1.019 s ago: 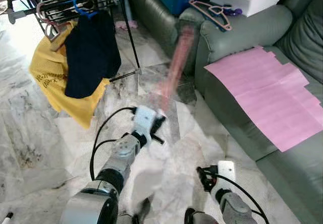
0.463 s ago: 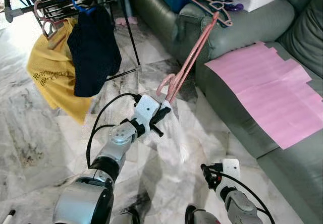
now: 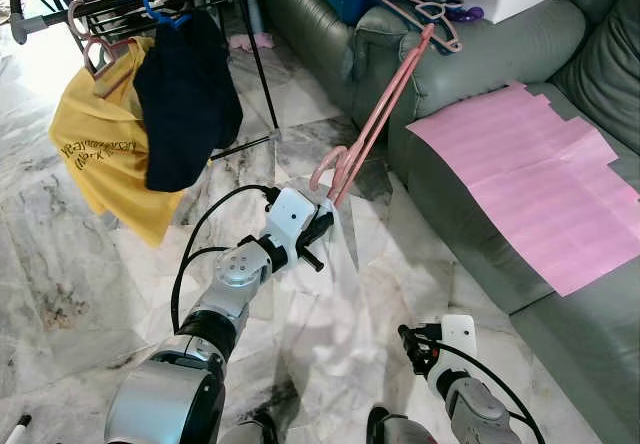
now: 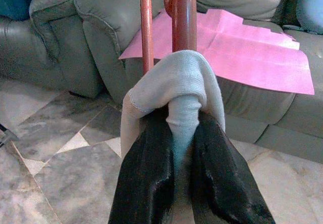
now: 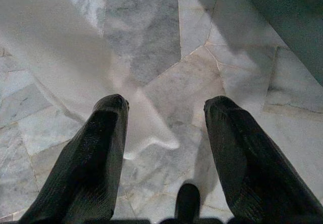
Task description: Hang hanger
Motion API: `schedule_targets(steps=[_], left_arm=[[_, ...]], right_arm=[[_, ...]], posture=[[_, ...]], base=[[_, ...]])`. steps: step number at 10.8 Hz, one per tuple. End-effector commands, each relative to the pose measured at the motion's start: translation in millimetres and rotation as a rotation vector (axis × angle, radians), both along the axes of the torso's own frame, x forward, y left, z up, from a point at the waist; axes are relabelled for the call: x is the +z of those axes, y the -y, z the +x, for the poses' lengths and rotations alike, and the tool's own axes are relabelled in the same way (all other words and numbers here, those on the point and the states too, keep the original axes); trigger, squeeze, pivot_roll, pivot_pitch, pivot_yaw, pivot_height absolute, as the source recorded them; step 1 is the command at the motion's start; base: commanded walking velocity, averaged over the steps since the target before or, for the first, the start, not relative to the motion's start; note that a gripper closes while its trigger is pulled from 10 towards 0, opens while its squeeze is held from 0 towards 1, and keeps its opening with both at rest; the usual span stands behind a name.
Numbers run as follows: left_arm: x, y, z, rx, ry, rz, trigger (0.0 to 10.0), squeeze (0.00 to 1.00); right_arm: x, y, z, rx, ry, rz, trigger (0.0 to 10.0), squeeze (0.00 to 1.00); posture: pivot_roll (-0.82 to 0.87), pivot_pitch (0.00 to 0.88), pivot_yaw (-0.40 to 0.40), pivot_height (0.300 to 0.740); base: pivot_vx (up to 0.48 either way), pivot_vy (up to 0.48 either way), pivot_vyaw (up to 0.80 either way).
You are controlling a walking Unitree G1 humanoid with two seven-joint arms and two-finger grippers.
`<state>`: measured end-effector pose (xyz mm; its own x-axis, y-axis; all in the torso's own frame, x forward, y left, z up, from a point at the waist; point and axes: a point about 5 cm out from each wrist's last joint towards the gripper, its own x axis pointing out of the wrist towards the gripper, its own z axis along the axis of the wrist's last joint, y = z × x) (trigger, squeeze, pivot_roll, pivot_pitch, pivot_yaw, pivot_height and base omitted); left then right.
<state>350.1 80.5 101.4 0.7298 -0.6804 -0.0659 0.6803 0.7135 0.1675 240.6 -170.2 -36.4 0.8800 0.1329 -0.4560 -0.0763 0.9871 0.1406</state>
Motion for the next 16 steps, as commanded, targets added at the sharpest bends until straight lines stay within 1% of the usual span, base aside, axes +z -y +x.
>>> schedule_targets(steps=[1, 3, 4, 5, 6, 8, 9, 10, 11, 12, 13, 14, 15, 16], left_arm=[[0.7, -1.5, -0.3, -0.004, 0.009, -0.005, 10.0, 0.0], [0.7, -1.5, -0.3, -0.004, 0.009, -0.005, 10.0, 0.0], [8.2, -6.1, -2.4, -0.181, 0.092, 0.145, 10.0, 0.0], [5.9, -13.5, -10.2, -0.381, 0.129, 0.325, 10.0, 0.0], [3.6, -15.0, -12.0, -0.392, 0.131, 0.343, 10.0, 0.0], [-0.6, -13.2, -13.3, -0.342, 0.125, 0.301, 10.0, 0.0], [-6.4, -11.0, -18.8, -0.355, 0.122, 0.28, 10.0, 0.0], [-7.6, -10.3, -20.4, -0.369, 0.123, 0.284, 10.0, 0.0], [-8.7, -10.0, -24.1, -0.431, 0.126, 0.305, 10.0, 0.0], [-3.7, -9.7, -23.1, -0.465, 0.139, 0.309, 10.0, 0.0], [1.7, -6.8, -22.3, -0.493, 0.153, 0.291, 10.0, 0.0], [8.2, -0.2, -23.0, -0.534, 0.173, 0.257, 10.0, 0.0], [13.5, 7.9, -24.9, -0.578, 0.199, 0.232, 10.0, 0.0], [19.0, 13.2, -25.9, -0.616, 0.217, 0.208, 10.0, 0.0]], right_arm=[[-1.4, -0.3, -2.5, 0.0, -0.003, -0.001, 10.0, 0.0], [-1.4, -0.3, -2.5, 0.0, -0.003, -0.001, 10.0, 0.0], [17.6, 1.9, 14.6, 0.175, 0.08, -0.029, 10.0, 0.0], [40.6, -0.9, 30.4, 0.39, 0.167, -0.067, 10.0, 0.0], [44.5, -5.9, 33.0, 0.419, 0.187, -0.067, 10.0, 0.0], [40.6, -12.5, 30.5, 0.415, 0.184, -0.078, 10.0, 0.0], [38.5, -15.8, 26.3, 0.436, 0.168, -0.071, 10.0, 0.0], [38.9, -16.3, 26.0, 0.445, 0.165, -0.061, 10.0, 0.0], [39.2, -13.4, 24.0, 0.49, 0.149, -0.039, 10.0, 0.0], [39.9, -5.6, 24.6, 0.496, 0.142, -0.054, 10.0, 0.0], [41.2, -1.5, 26.9, 0.483, 0.141, -0.052, 10.0, 0.0], [42.3, -2.4, 29.6, 0.494, 0.133, -0.044, 10.0, 0.0], [43.6, -8.8, 32.8, 0.52, 0.132, -0.031, 1.5, 0.0], [44.0, -16.6, 34.5, 0.547, 0.129, -0.002, 0.0, 0.0]], posture=[[-0.18, 0.197, 0.053, 0.74], [-0.18, 0.197, 0.053, 0.74], [-0.18, 0.224, 0.083, 0.74], [-0.18, 0.221, 0.081, 0.74], [-0.18, 0.216, 0.077, 0.74], [-0.17, 0.21, 0.064, 0.74], [-0.17, 0.21, 0.062, 0.74], [-0.17, 0.209, 0.058, 0.74], [-0.17, 0.211, 0.056, 0.74], [-0.17, 0.212, 0.057, 0.74], [-0.17, 0.214, 0.059, 0.74], [-0.16, 0.212, 0.064, 0.74], [-0.16, 0.211, 0.066, 0.74], [-0.16, 0.211, 0.069, 0.74]], base=[[0.0, 0.0, 0.0], [0.0, 0.0, 0.0], [0.0, 0.0, 0.0], [0.0, 0.0, 0.0], [0.0, 0.0, 0.0], [0.0, 0.0, 0.0], [0.0, 0.0, 0.0], [0.0, 0.0, 0.0], [0.0, 0.0, 0.0], [0.0, 0.0, 0.0], [0.0, 0.0, 0.0], [0.0, 0.0, 0.0], [0.0, 0.0, 0.0], [0.0, 0.0, 0.0]])
